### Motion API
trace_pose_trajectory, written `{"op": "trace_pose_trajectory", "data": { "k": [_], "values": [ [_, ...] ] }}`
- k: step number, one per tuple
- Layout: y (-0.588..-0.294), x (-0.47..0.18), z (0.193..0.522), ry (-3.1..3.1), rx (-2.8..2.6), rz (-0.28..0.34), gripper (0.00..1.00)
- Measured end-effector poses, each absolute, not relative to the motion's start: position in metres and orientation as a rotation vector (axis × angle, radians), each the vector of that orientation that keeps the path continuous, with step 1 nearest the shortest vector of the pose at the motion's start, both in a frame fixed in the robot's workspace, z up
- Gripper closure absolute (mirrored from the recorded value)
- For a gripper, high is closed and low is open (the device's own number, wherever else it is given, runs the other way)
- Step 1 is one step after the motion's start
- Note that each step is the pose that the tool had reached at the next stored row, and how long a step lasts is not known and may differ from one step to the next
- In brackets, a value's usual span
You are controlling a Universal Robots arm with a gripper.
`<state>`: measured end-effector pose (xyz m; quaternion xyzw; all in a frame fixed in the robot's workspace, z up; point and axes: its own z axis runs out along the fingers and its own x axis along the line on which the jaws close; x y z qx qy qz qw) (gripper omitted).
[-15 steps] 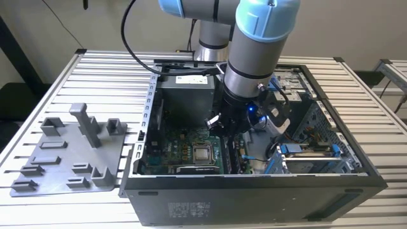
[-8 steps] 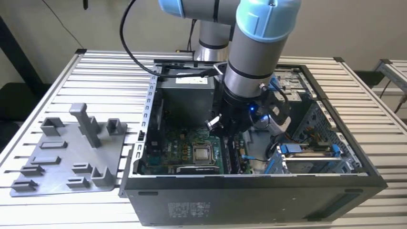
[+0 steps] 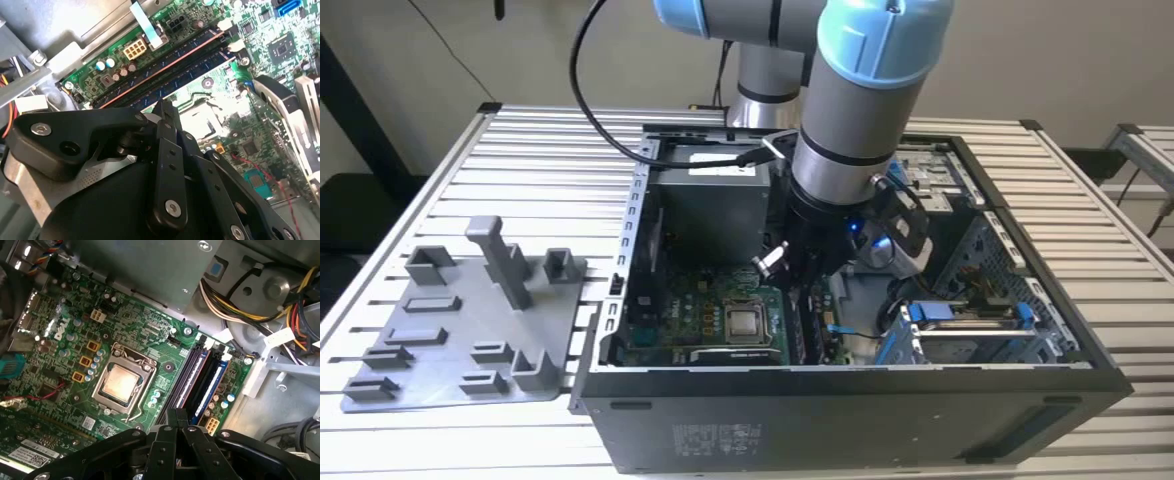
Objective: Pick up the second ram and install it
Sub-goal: 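Press down the second ram until it locks into place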
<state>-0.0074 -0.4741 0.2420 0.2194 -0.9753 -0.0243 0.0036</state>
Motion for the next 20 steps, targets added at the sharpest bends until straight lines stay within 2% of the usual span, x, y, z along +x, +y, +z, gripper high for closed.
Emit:
{"op": "trace_pose_trajectory", "data": {
  "k": [20],
  "values": [
    [-0.4741,-0.0070,0.2420,-3.013,0.849,-0.075,0.89]
  ]
}}
